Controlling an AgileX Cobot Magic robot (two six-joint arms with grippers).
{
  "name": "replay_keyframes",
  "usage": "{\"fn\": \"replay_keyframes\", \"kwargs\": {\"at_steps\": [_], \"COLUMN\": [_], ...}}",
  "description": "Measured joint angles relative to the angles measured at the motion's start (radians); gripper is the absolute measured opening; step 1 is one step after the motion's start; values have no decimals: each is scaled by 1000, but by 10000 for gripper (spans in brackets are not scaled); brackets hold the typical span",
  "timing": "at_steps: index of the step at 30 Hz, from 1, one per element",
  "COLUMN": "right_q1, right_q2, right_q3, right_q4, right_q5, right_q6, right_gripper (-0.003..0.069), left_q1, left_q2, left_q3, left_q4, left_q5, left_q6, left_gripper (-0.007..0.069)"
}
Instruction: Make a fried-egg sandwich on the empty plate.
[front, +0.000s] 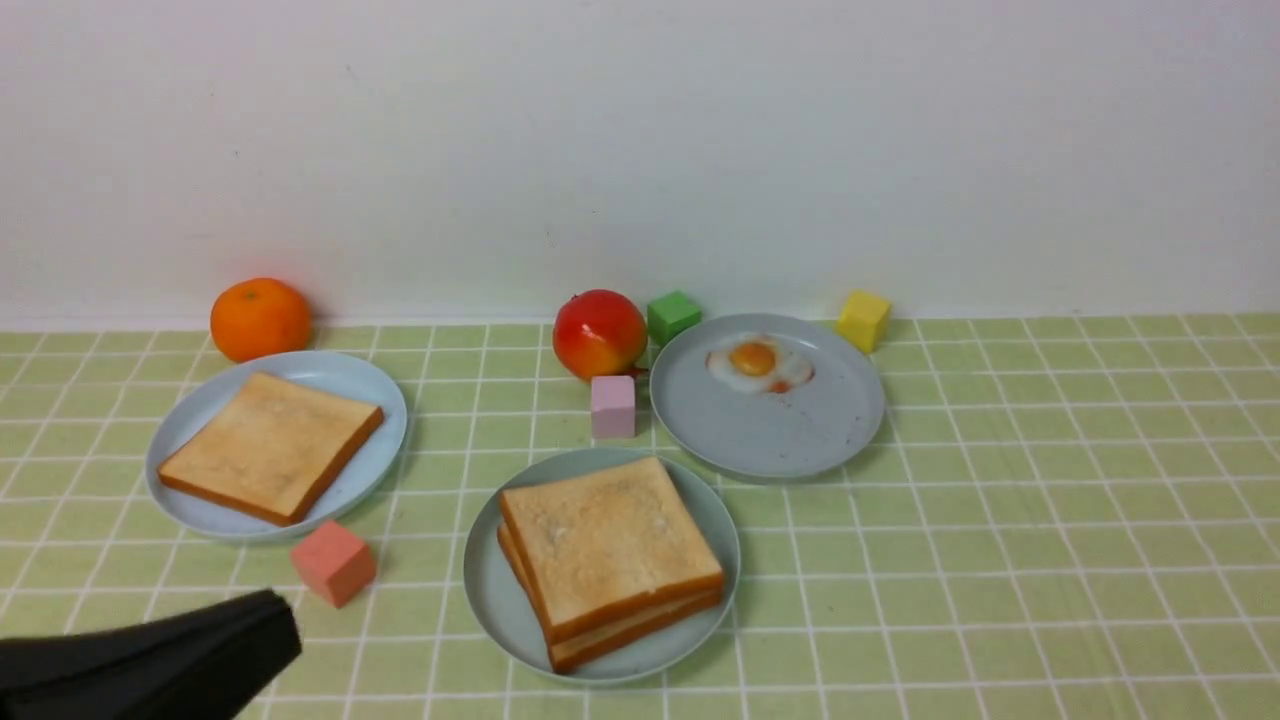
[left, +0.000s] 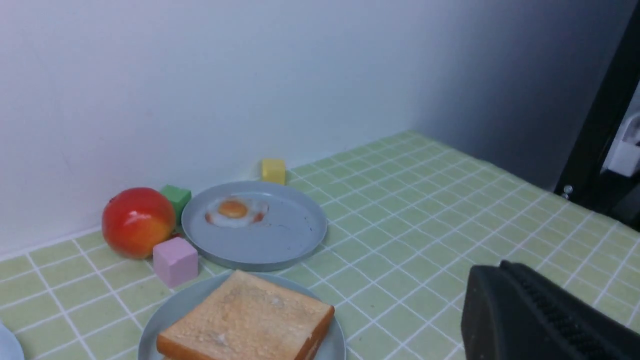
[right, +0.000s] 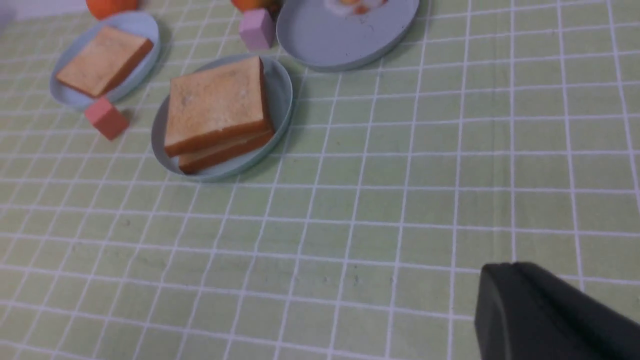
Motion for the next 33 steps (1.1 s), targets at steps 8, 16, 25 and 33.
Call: {"fn": "replay_keyframes", "kwargs": {"at_steps": [8,16,25,33], "right_q1": [0,0,0,-203], "right_q2": [-44,-15,-16,-58], "right_q3": [261,530,693,694], "right_q4": [-103,-261,-517,-633], "right_q5": [-507,-1260,-1603,-1418], "right_q6": [91,107,99,336], "right_gripper": [1,4,8,-13], "left_q1": [0,0,0,0], "left_q2": [-80,-80,-80,-79], "left_q3": [103,113,113,113], "left_q4": [-4,-5,-6,-6], "left_q5": [-60,-30,-18,-11], "left_q6": [0,0,0,0], "left_gripper": [-13,-13,-13,-13]}}
